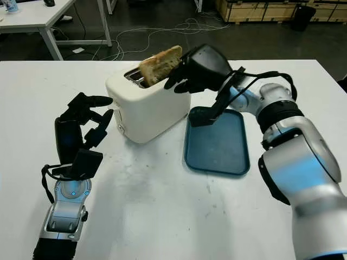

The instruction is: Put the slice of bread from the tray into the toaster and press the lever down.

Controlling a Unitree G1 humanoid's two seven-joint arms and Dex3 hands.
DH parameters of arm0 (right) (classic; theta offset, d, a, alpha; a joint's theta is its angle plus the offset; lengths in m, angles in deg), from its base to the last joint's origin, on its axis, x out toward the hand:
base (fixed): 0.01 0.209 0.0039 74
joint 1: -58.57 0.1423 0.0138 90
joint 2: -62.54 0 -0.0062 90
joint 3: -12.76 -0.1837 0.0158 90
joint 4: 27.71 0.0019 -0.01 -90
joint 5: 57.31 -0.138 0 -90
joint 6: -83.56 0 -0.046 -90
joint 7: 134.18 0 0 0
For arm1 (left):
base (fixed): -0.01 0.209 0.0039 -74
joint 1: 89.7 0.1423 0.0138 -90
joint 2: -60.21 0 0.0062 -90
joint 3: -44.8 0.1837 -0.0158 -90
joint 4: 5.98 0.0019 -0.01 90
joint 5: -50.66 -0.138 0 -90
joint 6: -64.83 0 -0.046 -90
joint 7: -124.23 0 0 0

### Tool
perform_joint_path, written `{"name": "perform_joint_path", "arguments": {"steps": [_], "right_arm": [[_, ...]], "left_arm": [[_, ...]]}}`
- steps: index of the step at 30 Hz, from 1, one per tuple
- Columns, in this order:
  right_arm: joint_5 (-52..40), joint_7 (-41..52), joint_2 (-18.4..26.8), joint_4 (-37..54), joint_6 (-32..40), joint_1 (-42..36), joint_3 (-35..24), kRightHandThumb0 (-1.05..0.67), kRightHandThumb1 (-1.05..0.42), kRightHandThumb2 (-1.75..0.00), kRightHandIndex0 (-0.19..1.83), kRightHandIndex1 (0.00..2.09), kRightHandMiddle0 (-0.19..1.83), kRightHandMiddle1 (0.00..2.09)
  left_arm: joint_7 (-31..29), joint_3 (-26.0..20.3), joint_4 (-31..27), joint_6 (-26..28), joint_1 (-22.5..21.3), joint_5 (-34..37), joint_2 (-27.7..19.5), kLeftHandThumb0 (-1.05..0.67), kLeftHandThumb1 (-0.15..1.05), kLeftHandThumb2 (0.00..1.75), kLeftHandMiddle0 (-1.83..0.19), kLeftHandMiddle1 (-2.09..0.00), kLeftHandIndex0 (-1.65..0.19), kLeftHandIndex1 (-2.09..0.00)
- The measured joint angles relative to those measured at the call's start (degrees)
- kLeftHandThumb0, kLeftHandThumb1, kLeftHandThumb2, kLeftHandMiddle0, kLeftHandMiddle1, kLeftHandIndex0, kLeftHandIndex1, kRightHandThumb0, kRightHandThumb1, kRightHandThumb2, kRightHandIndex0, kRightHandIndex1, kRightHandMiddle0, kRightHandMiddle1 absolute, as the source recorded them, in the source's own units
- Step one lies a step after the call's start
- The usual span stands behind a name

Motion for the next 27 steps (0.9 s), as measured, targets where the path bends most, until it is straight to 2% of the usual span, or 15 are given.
{"name": "perform_joint_path", "arguments": {"steps": [13, 18, 22, 23, 27], "right_arm": [[0.0, -0.1, -1.5, -2.2, 3.5, 1.8, 0.4, -0.23, -0.81, -0.01, 0.92, 0.94, 1.24, 0.03], [-1.6, -2.1, -1.1, -1.5, 2.8, 1.8, -2.1, -0.34, -0.84, -0.01, 0.93, 0.94, 1.23, 0.03], [-10.0, -2.5, 0.3, 3.2, -3.0, -1.9, -8.7, -0.36, -0.84, -0.01, 0.94, 0.95, 1.22, 0.02], [-12.7, -1.0, 0.5, 4.8, -4.2, -3.8, -10.4, -0.36, -0.85, 0.00, 0.91, 1.01, 1.22, 0.02], [-26.8, 8.5, 0.9, 15.8, -6.8, -17.1, -17.8, -0.33, -0.89, -0.01, 0.82, 1.20, 1.21, 0.02]], "left_arm": [[1.0, 0.1, 0.0, 0.0, 0.0, -0.1, 0.1, -0.41, 0.92, 0.30, -0.65, -1.59, -0.62, -0.95], [1.1, 0.1, 0.0, 0.0, 0.0, -0.1, 0.2, -0.42, 0.92, 0.29, -0.65, -1.58, -0.63, -0.96], [1.3, -0.1, 0.0, 0.0, 0.0, -0.1, 0.0, -0.41, 0.92, 0.29, -0.66, -1.61, -0.63, -0.96], [1.3, -0.1, 0.0, 0.0, 0.1, -0.1, 0.0, -0.41, 0.92, 0.28, -0.65, -1.60, -0.64, -0.96], [1.3, -0.8, 0.0, 0.0, 0.1, -0.1, -0.7, -0.42, 0.92, 0.27, -0.66, -1.59, -0.65, -0.95]]}}
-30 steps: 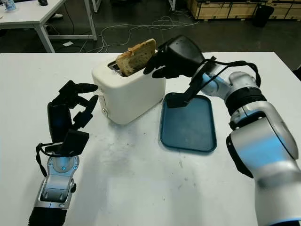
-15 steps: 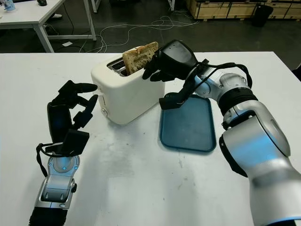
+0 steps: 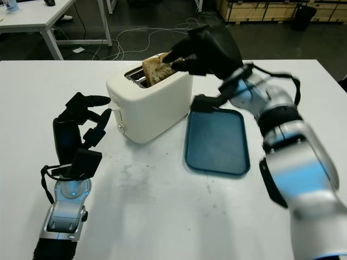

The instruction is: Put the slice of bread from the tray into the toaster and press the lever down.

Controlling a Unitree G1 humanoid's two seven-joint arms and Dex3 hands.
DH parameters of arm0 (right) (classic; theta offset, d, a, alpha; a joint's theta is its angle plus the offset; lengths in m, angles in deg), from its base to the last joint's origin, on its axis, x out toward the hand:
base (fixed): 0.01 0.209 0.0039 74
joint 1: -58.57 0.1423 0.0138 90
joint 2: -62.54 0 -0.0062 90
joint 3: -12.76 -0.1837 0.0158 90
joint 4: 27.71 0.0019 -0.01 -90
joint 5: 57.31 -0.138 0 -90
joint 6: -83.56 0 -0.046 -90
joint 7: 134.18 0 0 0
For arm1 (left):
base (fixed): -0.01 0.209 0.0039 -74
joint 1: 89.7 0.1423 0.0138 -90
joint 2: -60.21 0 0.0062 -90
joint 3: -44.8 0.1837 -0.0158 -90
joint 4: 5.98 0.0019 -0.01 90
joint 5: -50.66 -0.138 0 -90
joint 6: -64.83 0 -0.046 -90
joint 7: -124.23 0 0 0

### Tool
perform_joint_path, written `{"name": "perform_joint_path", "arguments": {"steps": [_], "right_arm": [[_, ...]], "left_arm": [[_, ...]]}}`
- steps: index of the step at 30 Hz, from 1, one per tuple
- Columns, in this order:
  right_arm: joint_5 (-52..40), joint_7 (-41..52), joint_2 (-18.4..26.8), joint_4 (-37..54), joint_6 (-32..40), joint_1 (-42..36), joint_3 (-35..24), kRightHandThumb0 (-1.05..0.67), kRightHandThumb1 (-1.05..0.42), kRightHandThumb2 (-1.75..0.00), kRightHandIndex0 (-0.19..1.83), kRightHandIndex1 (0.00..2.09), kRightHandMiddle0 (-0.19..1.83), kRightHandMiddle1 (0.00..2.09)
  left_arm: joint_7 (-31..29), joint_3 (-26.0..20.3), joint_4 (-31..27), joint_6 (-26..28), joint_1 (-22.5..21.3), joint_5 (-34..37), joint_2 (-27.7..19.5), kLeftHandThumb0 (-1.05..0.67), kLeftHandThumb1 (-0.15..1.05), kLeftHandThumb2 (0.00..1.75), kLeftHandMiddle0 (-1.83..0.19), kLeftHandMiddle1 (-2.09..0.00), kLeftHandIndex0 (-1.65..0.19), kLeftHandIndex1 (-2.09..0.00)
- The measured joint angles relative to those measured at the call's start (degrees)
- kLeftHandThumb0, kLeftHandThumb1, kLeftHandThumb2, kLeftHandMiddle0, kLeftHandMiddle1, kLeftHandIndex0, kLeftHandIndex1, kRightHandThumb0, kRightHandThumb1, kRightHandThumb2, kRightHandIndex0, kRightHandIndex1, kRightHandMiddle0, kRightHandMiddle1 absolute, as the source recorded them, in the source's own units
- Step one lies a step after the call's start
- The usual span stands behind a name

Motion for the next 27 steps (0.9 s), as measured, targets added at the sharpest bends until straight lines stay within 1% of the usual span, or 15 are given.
{"name": "perform_joint_path", "arguments": {"steps": [2, 5, 7, 9, 12, 13, 14, 15, 16, 18, 20, 21, 24, 26, 27], "right_arm": [[-5.5, 3.3, 0.0, 8.1, 0.3, -8.0, -2.9, -0.33, -0.91, -0.04, 0.78, 1.28, 1.20, 0.02], [-10.2, 6.6, -0.5, 21.0, 3.8, -19.8, -6.1, -0.34, -0.92, -0.09, 0.74, 1.28, 1.18, 0.01], [-11.5, 7.6, -1.5, 28.7, 7.9, -27.1, -8.2, -0.37, -0.92, -0.11, 0.74, 1.29, 1.19, 0.02], [-11.6, 8.0, -2.9, 34.6, 11.3, -33.3, -9.8, -0.39, -0.92, -0.11, 0.70, 1.43, 1.20, 0.04], [-12.3, 8.6, -6.0, 40.8, 15.3, -40.3, -11.2, -0.38, -0.92, -0.10, 0.66, 1.54, 1.20, 0.13], [-12.3, 8.5, -7.3, 42.7, 16.4, -42.2, -11.5, -0.37, -0.92, -0.11, 0.65, 1.56, 0.99, 0.58], [-12.1, 8.3, -8.6, 44.4, 17.2, -43.9, -12.0, -0.36, -0.92, -0.12, 0.65, 1.56, 0.82, 0.92], [-11.8, 7.6, -10.0, 45.6, 17.5, -45.4, -12.4, -0.34, -0.92, -0.12, 0.66, 1.56, 0.73, 1.10], [-11.4, 7.0, -11.3, 46.5, 17.5, -46.7, -12.6, -0.33, -0.92, -0.16, 0.68, 1.58, 0.68, 1.22], [-10.9, 6.3, -13.5, 47.0, 17.5, -48.4, -12.7, -0.34, -0.92, -0.20, 0.70, 1.60, 0.68, 1.22], [-9.8, 5.9, -15.1, 47.0, 17.5, -49.6, -12.9, -0.37, -0.92, -0.26, 0.75, 1.66, 0.75, 1.06], [-9.2, 5.4, -15.8, 47.0, 17.5, -49.9, -13.1, -0.37, -0.92, -0.29, 0.77, 1.68, 0.77, 1.02], [-8.4, 3.9, -18.0, 47.4, 18.3, -50.1, -14.1, -0.36, -0.92, -0.37, 0.82, 1.74, 0.74, 1.24], [-8.2, 3.3, -19.1, 48.6, 20.1, -50.1, -14.7, -0.35, -0.92, -0.44, 0.87, 1.74, 0.64, 1.51], [-8.2, 3.3, -19.5, 49.1, 20.9, -50.1, -14.9, -0.34, -0.92, -0.46, 0.89, 1.74, 0.60, 1.59]], "left_arm": [[-0.1, -0.4, 0.0, 0.0, 0.0, 0.0, -0.6, -0.42, 0.92, 0.26, -0.66, -1.60, -0.65, -0.94], [-0.6, -0.9, 0.0, 0.1, 0.0, 0.1, -1.2, -0.42, 0.92, 0.24, -0.66, -1.59, -0.66, -0.92], [-0.8, -1.2, 0.0, 0.3, -0.1, 0.0, -1.9, -0.43, 0.92, 0.23, -0.67, -1.57, -0.67, -0.90], [-1.0, -1.5, -0.1, 0.5, -0.1, 0.0, -2.7, -0.43, 0.92, 0.22, -0.68, -1.56, -0.68, -0.88], [-1.4, -1.7, -0.1, 1.0, -0.2, -0.1, -3.6, -0.43, 0.92, 0.22, -0.69, -1.54, -0.70, -0.86], [-1.5, -1.7, -0.1, 1.1, -0.2, -0.2, -3.9, -0.44, 0.92, 0.21, -0.70, -1.53, -0.71, -0.85], [-1.5, -1.8, -0.1, 1.3, -0.3, -0.4, -4.2, -0.44, 0.92, 0.21, -0.70, -1.52, -0.71, -0.84], [-1.6, -1.8, -0.1, 1.5, -0.3, -0.6, -4.5, -0.44, 0.92, 0.21, -0.70, -1.52, -0.71, -0.84], [-1.8, -1.9, -0.1, 1.8, -0.3, -0.6, -4.9, -0.43, 0.92, 0.21, -0.71, -1.52, -0.71, -0.83], [-2.3, -1.9, -0.1, 2.1, -0.4, -0.6, -5.4, -0.43, 0.92, 0.21, -0.72, -1.53, -0.72, -0.82], [-2.5, -2.0, -0.1, 2.4, -0.4, -1.1, -5.8, -0.43, 0.92, 0.20, -0.73, -1.53, -0.73, -0.81], [-2.5, -2.0, -0.1, 2.5, -0.5, -1.2, -6.2, -0.43, 0.92, 0.19, -0.73, -1.53, -0.73, -0.81], [-2.5, -2.1, -0.1, 3.2, -0.7, -2.8, -7.2, -0.43, 0.92, 0.20, -0.74, -1.54, -0.74, -0.78], [-2.6, -2.1, 0.0, 3.5, -0.9, -3.7, -7.9, -0.42, 0.92, 0.19, -0.73, -1.54, -0.74, -0.77], [-2.6, -2.1, 0.0, 3.5, -1.0, -4.2, -8.3, -0.41, 0.92, 0.19, -0.72, -1.54, -0.74, -0.76]]}}
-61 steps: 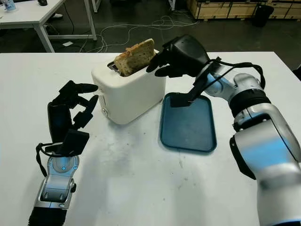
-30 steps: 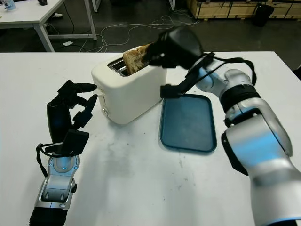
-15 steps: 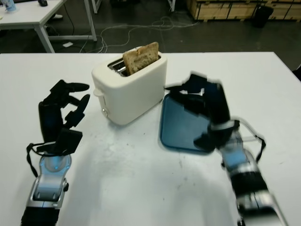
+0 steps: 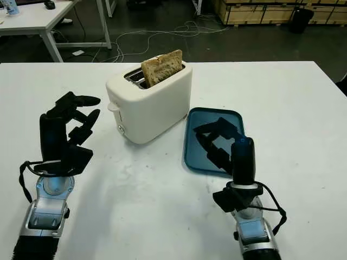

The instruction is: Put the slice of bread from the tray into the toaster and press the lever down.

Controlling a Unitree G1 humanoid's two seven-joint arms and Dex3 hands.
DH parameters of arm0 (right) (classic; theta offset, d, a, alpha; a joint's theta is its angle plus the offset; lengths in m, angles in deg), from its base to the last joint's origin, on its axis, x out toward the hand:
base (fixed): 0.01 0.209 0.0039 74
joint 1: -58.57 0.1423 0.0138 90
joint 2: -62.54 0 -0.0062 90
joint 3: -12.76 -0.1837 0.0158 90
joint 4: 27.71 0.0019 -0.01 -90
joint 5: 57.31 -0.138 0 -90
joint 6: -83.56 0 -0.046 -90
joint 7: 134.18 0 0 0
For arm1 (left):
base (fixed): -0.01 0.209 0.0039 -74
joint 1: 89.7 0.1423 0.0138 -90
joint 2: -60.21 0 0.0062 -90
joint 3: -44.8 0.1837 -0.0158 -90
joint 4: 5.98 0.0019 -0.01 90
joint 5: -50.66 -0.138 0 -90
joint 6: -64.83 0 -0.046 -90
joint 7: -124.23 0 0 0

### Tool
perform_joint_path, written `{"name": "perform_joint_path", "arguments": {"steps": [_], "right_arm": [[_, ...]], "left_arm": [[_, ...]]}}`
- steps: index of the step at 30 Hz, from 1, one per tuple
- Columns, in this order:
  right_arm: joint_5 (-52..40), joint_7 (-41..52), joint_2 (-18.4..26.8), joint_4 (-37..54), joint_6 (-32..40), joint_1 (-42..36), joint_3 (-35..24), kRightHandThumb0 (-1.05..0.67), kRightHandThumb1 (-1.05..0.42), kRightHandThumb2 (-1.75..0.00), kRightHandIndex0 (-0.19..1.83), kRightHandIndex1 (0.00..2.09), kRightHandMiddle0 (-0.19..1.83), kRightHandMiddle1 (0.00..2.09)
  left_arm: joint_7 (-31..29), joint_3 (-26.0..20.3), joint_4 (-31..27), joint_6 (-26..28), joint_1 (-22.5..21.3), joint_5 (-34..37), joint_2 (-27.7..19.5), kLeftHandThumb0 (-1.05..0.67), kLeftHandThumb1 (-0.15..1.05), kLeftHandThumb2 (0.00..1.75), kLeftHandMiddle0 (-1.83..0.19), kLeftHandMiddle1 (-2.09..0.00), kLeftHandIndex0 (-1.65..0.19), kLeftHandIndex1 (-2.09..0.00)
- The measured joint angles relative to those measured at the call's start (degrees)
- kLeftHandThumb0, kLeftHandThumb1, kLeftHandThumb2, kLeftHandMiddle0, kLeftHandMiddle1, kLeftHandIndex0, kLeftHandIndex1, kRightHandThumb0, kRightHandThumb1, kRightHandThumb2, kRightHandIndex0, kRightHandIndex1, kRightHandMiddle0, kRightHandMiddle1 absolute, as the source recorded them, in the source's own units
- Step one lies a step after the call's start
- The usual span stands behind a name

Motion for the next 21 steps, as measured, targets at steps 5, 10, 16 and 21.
{"name": "perform_joint_path", "arguments": {"steps": [5, 10, 16, 21], "right_arm": [[0.0, -0.3, -0.9, 0.2, 1.8, 1.3, -1.0, -0.36, -0.92, -0.50, 0.93, 1.75, 0.54, 1.74], [0.0, -1.2, -1.2, -1.0, 1.8, 3.3, -2.1, -0.36, -0.92, -0.48, 0.91, 1.75, 0.54, 1.75], [0.0, -1.9, -1.2, -2.8, 1.3, 4.6, -2.9, -0.38, -0.92, -0.43, 0.91, 1.75, 0.54, 1.75], [0.0, -2.3, -1.1, -4.2, -0.1, 5.3, -3.3, -0.41, -0.92, -0.40, 0.90, 1.75, 0.55, 1.73]], "left_arm": [[-2.3, 0.0, 0.0, 2.1, -2.0, -1.9, -2.9, -0.39, 0.92, 0.17, -0.66, -1.58, -0.78, -0.67], [-6.4, 0.5, 0.1, 2.4, -4.8, -4.2, -8.0, -0.32, 0.92, 0.23, -0.68, -1.52, -0.85, -0.51], [-14.3, 1.2, 1.9, 2.5, -8.6, -5.1, -15.4, -0.31, 0.92, 0.24, -0.74, -1.48, -0.95, -0.38], [-21.2, 2.0, 5.0, 1.2, -13.1, -3.6, -20.5, -0.28, 0.91, 0.19, -0.87, -0.97, -1.11, -0.28]]}}
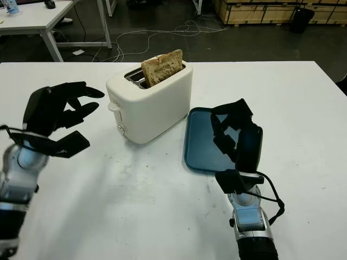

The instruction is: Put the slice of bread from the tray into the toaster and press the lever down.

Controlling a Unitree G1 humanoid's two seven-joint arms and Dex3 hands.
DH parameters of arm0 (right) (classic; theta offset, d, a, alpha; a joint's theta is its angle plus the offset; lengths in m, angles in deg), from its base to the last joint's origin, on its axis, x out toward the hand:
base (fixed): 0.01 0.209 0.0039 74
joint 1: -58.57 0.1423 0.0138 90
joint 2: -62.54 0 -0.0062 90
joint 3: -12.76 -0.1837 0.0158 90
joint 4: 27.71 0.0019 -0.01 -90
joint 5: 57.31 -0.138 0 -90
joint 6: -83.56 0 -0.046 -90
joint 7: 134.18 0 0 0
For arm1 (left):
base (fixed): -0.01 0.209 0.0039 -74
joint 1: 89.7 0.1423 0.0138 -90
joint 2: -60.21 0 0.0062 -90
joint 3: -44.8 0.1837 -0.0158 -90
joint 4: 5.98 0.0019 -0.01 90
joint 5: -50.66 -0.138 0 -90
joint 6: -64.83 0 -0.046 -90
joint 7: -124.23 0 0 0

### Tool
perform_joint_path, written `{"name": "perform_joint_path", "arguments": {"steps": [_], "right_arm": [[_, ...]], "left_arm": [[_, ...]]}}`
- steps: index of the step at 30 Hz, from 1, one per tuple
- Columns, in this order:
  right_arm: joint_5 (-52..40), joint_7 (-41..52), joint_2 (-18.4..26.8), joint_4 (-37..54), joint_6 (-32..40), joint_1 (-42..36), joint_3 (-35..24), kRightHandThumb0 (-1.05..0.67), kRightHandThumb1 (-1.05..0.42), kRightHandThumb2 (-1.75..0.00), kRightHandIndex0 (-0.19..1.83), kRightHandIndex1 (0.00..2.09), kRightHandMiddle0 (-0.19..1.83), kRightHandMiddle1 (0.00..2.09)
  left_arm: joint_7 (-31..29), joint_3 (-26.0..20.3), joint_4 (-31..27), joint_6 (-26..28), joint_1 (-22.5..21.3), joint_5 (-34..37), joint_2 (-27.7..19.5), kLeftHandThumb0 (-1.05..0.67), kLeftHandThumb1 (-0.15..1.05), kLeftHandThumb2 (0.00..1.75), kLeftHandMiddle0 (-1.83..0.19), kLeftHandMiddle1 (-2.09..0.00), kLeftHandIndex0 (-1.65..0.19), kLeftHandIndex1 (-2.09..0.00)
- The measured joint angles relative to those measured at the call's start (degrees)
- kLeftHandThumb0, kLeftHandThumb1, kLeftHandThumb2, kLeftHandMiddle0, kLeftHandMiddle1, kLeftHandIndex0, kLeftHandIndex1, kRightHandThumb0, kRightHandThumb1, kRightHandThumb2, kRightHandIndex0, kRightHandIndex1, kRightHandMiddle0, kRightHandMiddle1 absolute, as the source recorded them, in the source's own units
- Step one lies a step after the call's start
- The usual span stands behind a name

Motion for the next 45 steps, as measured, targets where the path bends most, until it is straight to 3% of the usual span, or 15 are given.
{"name": "perform_joint_path", "arguments": {"steps": [6, 8, 14, 17, 21, 23, 27, 35, 41, 45], "right_arm": [[0.2, -0.1, 0.0, -0.2, -0.3, 0.5, -0.3, -0.42, -0.92, -0.39, 0.91, 1.75, 0.56, 1.72], [1.1, -0.2, 0.0, -0.1, -0.3, 0.5, -0.5, -0.43, -0.92, -0.39, 0.90, 1.75, 0.58, 1.69], [1.3, -0.3, 0.0, 0.0, -0.3, 0.5, -0.7, -0.43, -0.92, -0.37, 0.89, 1.75, 0.59, 1.65], [1.3, -0.3, 0.0, 0.0, -0.3, 0.5, -0.7, -0.43, -0.92, -0.37, 0.90, 1.75, 0.59, 1.67], [1.6, -0.3, 0.0, 0.3, -0.2, 0.4, -0.7, -0.44, -0.92, -0.38, 0.89, 1.75, 0.59, 1.68], [1.6, -0.2, 0.0, 0.5, -0.2, 0.4, -0.7, -0.44, -0.92, -0.37, 0.89, 1.75, 0.59, 1.69], [1.6, 0.0, 0.0, 0.8, -0.2, 0.4, -0.7, -0.43, -0.92, -0.38, 0.90, 1.75, 0.57, 1.74], [1.6, 0.1, 0.0, 0.8, -0.2, 0.4, -0.7, -0.45, -0.92, -0.37, 0.90, 1.75, 0.57, 1.73], [1.6, 0.0, 0.0, 0.8, -0.2, 0.4, -0.7, -0.45, -0.92, -0.38, 0.88, 1.75, 0.59, 1.69], [1.6, 0.0, 0.0, 0.8, -0.3, 0.4, -0.7, -0.45, -0.92, -0.37, 0.88, 1.75, 0.61, 1.65]], "left_arm": [[-10.5, 2.3, 2.4, -0.3, -5.3, 1.2, -4.3, -0.27, 0.91, 0.17, -0.88, -0.75, -1.17, -0.27], [-15.1, 3.0, 2.8, 0.5, -7.2, 1.5, -6.1, -0.24, 0.91, 0.16, -0.89, -0.91, -1.16, -0.22], [-24.8, 4.2, 3.9, 2.1, -13.0, 3.6, -9.2, -0.22, 0.88, 0.17, -0.98, -1.01, -1.13, -0.12], [-27.2, 4.5, 3.7, 3.7, -14.6, 4.2, -9.6, -0.18, 0.89, 0.15, -0.95, -0.77, -1.17, -0.10], [-28.8, 4.9, 2.6, 6.8, -15.3, 4.0, -9.8, -0.14, 0.92, 0.16, -0.93, -0.60, -1.15, -0.06], [-28.9, 5.2, 2.2, 8.0, -15.4, 3.3, -9.8, -0.14, 0.92, 0.19, -0.96, -0.65, -1.11, -0.04], [-28.9, 6.6, 2.2, 8.9, -15.4, 2.2, -9.8, -0.16, 0.92, 0.25, -0.79, -0.67, -0.92, 0.00], [-28.9, 8.5, 2.7, 9.3, -15.4, 2.3, -9.1, -0.15, 0.92, 0.36, -0.61, -0.57, -0.85, -0.01], [-29.0, 8.8, 4.7, 5.8, -15.4, 3.4, -9.0, -0.16, 0.87, 0.45, -0.80, -0.62, -1.10, -0.14], [-29.0, 9.2, 6.4, 4.1, -15.3, 3.4, -9.0, -0.18, 0.85, 0.49, -0.84, -0.64, -0.99, -0.08]]}}
